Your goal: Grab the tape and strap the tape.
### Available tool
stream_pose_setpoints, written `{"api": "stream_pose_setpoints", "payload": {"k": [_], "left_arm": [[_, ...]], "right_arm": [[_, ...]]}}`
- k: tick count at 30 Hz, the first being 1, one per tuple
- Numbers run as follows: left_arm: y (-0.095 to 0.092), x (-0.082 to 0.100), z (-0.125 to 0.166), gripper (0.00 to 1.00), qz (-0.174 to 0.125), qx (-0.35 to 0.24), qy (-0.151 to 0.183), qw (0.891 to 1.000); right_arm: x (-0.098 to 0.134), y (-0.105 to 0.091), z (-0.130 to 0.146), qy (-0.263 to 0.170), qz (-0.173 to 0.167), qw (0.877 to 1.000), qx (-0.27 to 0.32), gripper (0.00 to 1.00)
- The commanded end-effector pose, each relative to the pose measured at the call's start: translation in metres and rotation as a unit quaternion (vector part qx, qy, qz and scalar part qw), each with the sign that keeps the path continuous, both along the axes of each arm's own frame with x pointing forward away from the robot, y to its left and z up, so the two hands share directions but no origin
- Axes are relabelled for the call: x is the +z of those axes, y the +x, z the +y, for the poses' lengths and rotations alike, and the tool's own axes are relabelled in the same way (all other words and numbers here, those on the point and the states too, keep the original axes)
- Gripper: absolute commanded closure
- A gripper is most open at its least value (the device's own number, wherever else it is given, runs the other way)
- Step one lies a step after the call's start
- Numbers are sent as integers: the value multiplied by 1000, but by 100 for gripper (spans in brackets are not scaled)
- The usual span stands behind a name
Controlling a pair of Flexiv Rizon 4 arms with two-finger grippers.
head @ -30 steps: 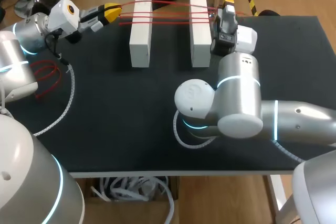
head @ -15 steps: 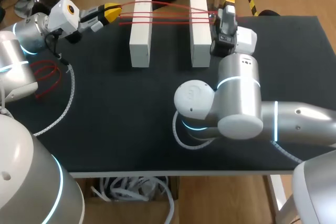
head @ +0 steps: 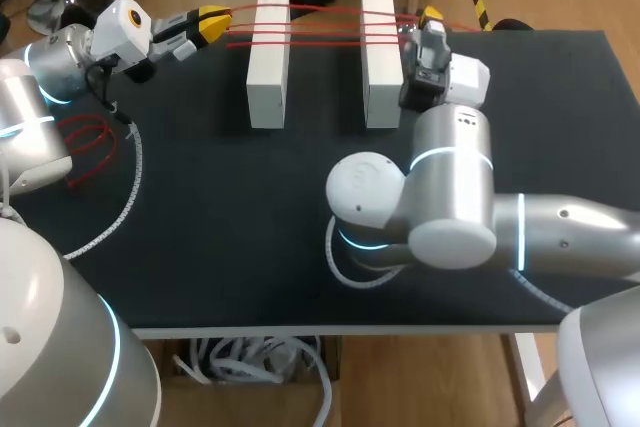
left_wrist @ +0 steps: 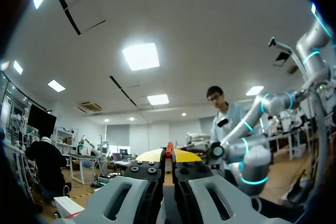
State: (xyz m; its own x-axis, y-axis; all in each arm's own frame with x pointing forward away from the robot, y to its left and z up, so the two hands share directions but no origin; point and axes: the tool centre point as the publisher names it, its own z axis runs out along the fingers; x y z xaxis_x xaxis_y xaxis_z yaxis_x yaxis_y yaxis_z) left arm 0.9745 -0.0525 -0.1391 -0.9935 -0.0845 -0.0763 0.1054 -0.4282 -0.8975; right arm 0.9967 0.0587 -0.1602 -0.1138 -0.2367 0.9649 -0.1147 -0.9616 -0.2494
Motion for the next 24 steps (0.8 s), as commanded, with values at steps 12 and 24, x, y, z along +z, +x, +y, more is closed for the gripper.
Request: {"api": "stream_pose_setpoints", "payload": {"k": [12,24], "left_arm": [[0,-1,0,100,-1,0,-1,1000],[0,-1,0,100,-1,0,-1,1000]], "right_arm": [[7,-2,5,-34,14,999,-16,100],[7,-2,5,-34,14,999,-16,100]]}}
